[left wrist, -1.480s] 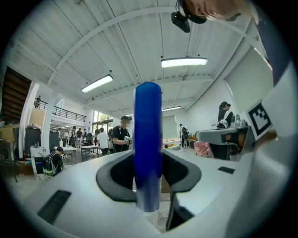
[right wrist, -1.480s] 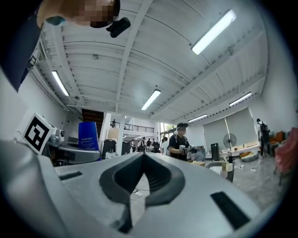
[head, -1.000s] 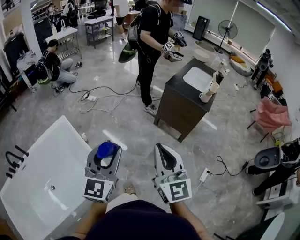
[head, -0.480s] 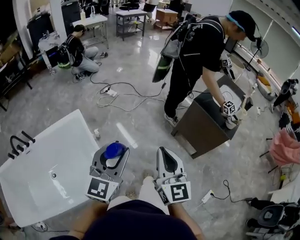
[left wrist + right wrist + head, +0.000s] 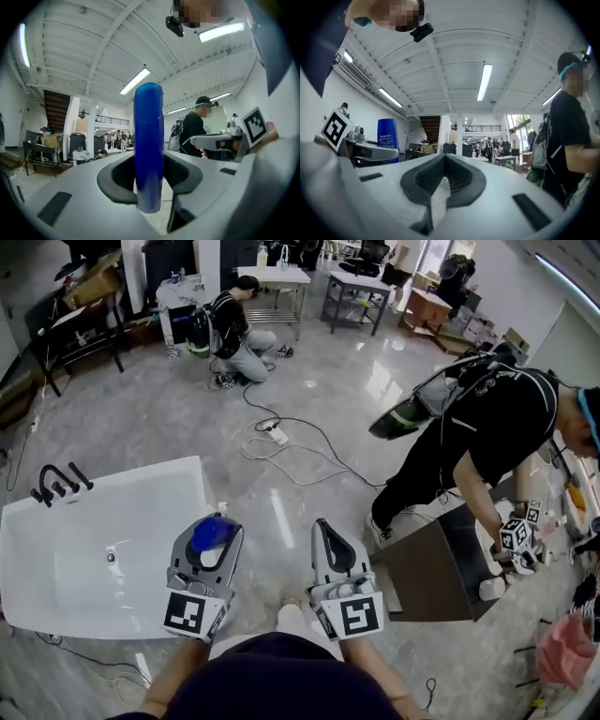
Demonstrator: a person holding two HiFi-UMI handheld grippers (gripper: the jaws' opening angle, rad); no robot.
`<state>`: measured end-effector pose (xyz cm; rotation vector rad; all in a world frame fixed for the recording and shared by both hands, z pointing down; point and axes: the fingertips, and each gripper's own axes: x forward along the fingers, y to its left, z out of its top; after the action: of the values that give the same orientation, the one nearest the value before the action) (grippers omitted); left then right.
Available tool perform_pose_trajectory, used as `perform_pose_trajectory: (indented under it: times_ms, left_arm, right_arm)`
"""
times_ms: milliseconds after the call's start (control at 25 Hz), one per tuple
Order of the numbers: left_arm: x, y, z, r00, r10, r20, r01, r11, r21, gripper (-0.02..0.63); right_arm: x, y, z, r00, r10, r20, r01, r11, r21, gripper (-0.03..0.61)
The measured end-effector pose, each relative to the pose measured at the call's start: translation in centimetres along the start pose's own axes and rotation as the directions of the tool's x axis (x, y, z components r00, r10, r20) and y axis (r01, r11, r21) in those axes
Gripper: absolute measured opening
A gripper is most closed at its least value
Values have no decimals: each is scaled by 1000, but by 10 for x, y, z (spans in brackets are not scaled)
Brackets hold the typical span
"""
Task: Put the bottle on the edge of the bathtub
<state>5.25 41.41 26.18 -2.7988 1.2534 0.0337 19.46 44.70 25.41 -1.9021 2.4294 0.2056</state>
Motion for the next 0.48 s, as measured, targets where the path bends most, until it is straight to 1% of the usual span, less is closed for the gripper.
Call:
perform_pose_trajectory:
  times_ms: [120,280,360,480]
  left_arm:
    - [26,15,-1,997,75,0,-75,997,5,155]
    - [57,25,-12,987,163,-10,-163,987,6,155]
    - [69,29,-18,980,199,-13,-199,980,5,155]
    - [90,37,-20,972,236,-13,-236,972,-8,155]
  right_arm:
    - [30,-22,-6,998,63,5,-63,998,4,0]
    - [61,-52,-25,991,137,3,-137,990,18,0]
    - [74,-65,-35,986,168,2,-168,985,28,0]
    - [98,-80,-40,978,207,9,-207,978,32,0]
